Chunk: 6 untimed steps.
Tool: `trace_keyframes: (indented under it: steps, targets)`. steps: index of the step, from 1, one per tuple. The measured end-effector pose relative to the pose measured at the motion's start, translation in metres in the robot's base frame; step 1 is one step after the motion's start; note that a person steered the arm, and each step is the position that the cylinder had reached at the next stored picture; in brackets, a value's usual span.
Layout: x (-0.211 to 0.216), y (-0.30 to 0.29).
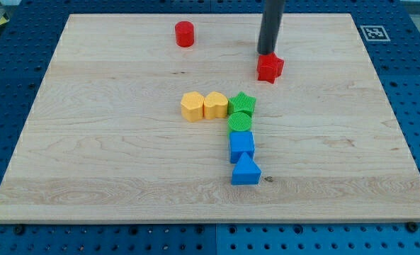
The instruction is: Place the red star on the top right side of the green star
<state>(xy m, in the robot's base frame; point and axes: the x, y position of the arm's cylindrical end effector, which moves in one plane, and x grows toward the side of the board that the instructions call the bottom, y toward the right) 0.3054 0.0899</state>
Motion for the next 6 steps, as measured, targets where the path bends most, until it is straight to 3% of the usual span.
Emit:
trace_keyframes:
  steps: [1, 6]
  targets:
    - [0.043, -0.003]
    - [0.073, -0.003]
